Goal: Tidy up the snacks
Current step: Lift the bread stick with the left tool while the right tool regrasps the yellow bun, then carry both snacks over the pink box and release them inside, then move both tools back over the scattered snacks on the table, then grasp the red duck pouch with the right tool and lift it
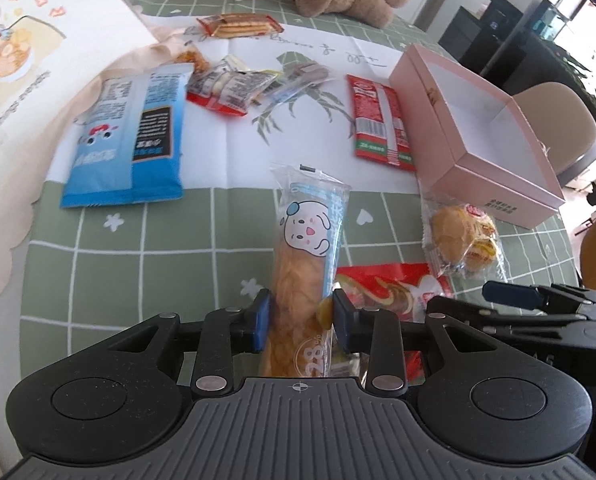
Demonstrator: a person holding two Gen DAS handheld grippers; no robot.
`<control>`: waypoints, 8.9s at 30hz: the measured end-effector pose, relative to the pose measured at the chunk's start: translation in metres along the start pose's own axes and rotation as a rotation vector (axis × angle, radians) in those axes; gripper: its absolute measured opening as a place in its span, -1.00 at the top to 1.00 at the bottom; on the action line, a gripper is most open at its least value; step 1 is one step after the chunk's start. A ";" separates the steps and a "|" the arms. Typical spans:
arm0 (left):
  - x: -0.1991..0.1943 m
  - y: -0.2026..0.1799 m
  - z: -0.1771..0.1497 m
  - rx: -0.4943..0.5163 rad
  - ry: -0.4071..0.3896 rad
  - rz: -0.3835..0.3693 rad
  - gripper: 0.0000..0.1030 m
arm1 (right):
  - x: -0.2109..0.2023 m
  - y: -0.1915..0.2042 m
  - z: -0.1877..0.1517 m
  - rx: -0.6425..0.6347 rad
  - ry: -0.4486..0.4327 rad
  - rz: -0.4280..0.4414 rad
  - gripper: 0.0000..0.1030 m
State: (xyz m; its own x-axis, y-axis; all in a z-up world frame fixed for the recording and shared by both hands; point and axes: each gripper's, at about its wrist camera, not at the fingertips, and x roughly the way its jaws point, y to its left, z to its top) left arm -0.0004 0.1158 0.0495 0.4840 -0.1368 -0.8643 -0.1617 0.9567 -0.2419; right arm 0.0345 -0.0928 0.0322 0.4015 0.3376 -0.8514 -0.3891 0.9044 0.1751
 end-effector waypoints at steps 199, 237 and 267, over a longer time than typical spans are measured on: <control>-0.011 -0.013 -0.007 0.127 0.082 -0.031 0.31 | -0.016 -0.001 0.010 -0.115 0.139 0.128 -0.52; -0.025 0.023 -0.005 0.023 0.040 0.064 0.33 | 0.006 -0.004 -0.002 0.137 0.019 0.034 -0.71; -0.015 0.038 0.039 -0.268 -0.056 0.073 0.34 | 0.013 -0.035 -0.063 0.025 -0.348 -0.197 -1.00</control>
State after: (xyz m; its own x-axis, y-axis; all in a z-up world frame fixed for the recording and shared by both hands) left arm 0.0201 0.1646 0.0706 0.5079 -0.0483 -0.8601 -0.4157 0.8607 -0.2938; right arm 0.0013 -0.1368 -0.0164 0.7248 0.2211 -0.6525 -0.2580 0.9653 0.0405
